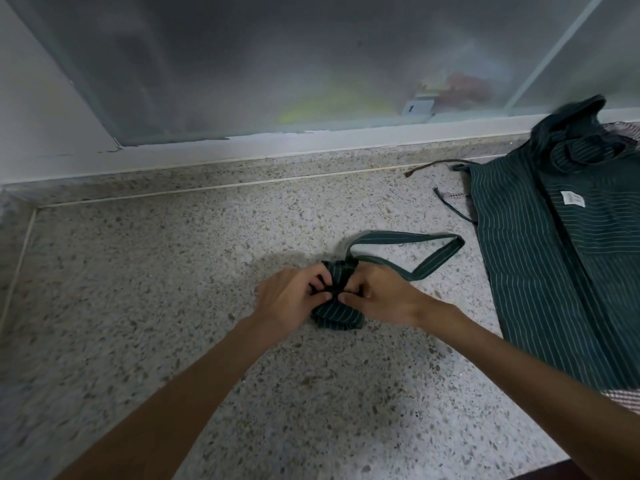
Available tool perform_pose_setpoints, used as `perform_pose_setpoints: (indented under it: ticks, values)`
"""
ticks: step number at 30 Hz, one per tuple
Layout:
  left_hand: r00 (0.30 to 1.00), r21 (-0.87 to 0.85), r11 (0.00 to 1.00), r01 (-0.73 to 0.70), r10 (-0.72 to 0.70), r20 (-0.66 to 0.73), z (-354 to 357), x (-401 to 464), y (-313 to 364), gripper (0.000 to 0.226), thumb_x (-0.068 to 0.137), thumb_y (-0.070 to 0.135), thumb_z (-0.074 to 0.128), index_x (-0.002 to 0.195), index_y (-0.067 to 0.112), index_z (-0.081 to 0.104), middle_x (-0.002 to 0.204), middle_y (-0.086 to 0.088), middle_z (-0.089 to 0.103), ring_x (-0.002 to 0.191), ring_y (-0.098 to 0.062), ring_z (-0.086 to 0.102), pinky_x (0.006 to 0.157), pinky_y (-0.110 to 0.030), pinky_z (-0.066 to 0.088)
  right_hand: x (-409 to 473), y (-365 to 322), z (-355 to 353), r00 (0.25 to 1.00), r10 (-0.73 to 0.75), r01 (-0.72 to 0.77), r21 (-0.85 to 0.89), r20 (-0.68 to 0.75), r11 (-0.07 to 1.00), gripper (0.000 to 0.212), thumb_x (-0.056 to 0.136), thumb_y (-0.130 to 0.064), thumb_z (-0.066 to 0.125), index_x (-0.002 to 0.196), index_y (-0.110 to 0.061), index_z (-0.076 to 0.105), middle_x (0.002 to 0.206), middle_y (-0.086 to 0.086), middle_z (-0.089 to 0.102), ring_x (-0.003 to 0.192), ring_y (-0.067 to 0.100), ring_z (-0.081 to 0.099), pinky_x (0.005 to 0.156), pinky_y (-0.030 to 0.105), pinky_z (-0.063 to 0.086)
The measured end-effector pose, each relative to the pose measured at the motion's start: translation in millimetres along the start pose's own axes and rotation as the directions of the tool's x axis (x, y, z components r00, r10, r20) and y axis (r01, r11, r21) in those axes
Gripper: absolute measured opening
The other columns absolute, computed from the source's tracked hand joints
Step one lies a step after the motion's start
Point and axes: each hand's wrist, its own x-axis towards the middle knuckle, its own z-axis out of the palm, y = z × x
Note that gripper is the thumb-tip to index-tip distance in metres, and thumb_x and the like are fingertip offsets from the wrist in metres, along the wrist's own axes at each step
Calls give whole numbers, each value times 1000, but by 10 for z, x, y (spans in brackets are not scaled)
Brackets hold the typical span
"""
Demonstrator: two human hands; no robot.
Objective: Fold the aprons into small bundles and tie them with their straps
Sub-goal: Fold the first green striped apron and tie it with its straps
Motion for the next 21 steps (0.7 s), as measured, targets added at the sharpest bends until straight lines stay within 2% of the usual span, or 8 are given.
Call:
perform_pose_setpoints:
  ticks: [2,4,8,11,13,17,19,21]
  values:
    - [1000,15,1000,-1,1,-9,4,-9,14,12,88,40,61,98,34,61,100,16,68,87,-4,62,65,-21,45,10,-42,65,1000,16,-18,106,23,994,36,95,-30,52,68,-6,57,73,8,52,62,12,44,57,23,35]
    - [1000,31,999,9,-8,-13,0,-16,6,11,88,40,61,97,34,63,98,16,68,86,-5,62,63,-21,42,17,-53,42,997,40,-52,218,61,975,41,97,-31,47,61,-10,47,58,1,43,51,9,37,52,20,30]
    - [999,59,998,-5,7,-38,26,-31,31,16,88,37,61,103,33,66,96,16,66,86,-5,58,61,-21,36,-47,159,-141,982,67,-126,342,179,931,31,99,-28,45,78,-15,63,63,-3,59,55,5,51,62,21,43]
    - [999,67,998,6,-2,-53,50,-36,46,18,88,36,61,105,34,66,99,16,66,96,-8,55,64,-23,39,-28,245,-61,977,194,-151,370,-83,917,18,91,-24,60,83,-16,74,68,-1,69,54,4,56,57,22,45]
    - [999,87,996,14,-10,-44,52,-32,68,20,89,37,59,108,37,65,100,18,65,101,-9,50,65,-24,38,-11,220,77,932,252,-129,408,-262,904,9,84,-21,70,87,-16,77,77,-1,73,64,8,63,61,24,52]
    - [989,201,980,-12,41,-141,59,-35,187,19,86,33,63,104,37,63,98,21,64,99,-5,48,56,-21,34,4,212,348,820,339,-108,458,-461,883,9,73,-18,80,81,-18,77,83,-3,72,71,6,63,69,25,55]
    - [964,295,949,-107,171,-201,42,-33,235,22,77,32,72,97,34,63,92,19,64,95,-5,51,49,-15,27,10,218,419,761,266,-116,280,-591,953,14,69,-21,83,80,-22,75,87,-6,64,80,12,57,70,27,50]
    - [932,395,888,-235,321,-167,-3,-3,243,29,61,33,85,82,30,65,79,17,65,82,-7,58,45,-13,28,19,215,455,734,53,-90,-20,-677,996,17,66,-19,84,80,-21,74,87,-4,61,85,18,52,74,27,42]
